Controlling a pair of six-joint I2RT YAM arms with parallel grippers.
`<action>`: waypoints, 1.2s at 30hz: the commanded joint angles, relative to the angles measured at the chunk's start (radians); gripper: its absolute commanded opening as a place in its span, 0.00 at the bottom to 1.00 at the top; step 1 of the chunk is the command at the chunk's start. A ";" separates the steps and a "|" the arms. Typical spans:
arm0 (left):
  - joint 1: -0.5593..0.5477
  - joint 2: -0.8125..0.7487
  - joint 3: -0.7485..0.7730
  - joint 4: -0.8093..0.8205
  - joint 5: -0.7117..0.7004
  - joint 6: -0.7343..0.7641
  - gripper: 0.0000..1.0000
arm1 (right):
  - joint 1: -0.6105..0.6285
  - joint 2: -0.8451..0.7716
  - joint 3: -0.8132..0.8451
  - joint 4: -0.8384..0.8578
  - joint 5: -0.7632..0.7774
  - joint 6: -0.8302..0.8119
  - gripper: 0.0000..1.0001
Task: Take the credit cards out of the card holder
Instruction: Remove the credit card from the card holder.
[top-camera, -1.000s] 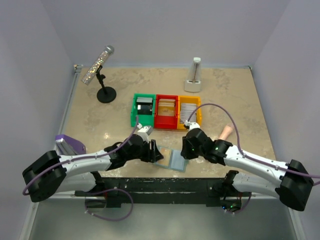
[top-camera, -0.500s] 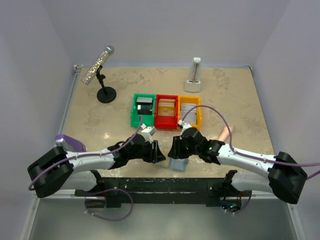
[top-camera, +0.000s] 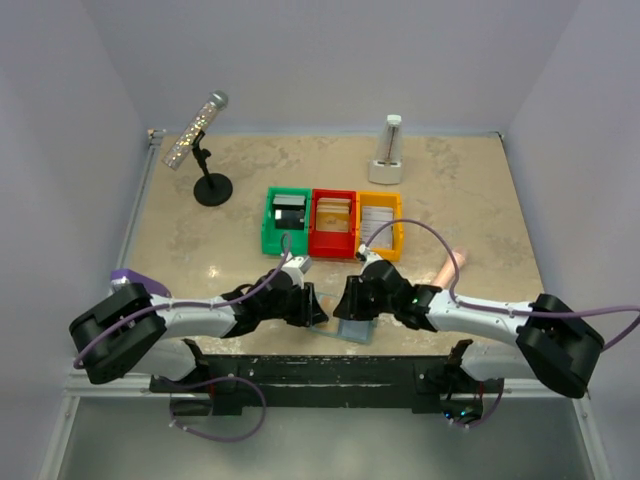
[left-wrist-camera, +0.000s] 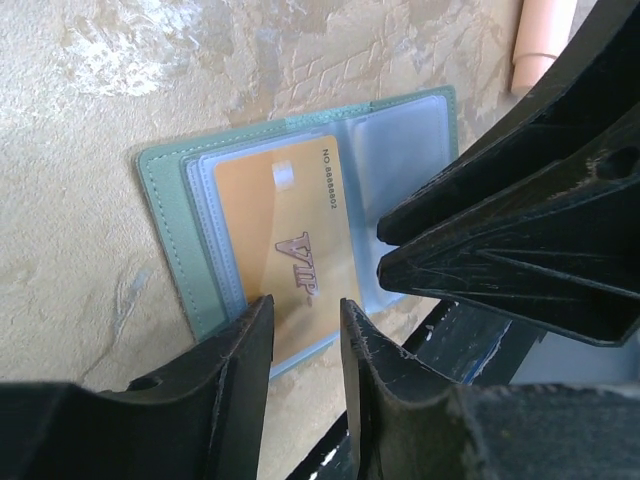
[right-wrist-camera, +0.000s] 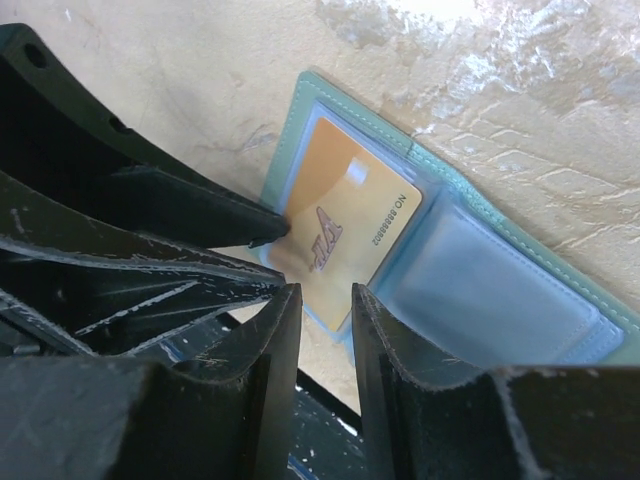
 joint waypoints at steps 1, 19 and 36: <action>0.006 0.015 -0.012 0.000 -0.040 -0.003 0.36 | -0.008 0.026 -0.023 0.085 -0.008 0.049 0.31; 0.004 0.038 -0.029 -0.006 -0.057 -0.023 0.26 | -0.034 0.054 -0.074 0.135 0.007 0.109 0.31; 0.004 0.076 -0.027 -0.011 -0.057 -0.029 0.18 | -0.053 0.068 -0.098 0.224 -0.040 0.129 0.25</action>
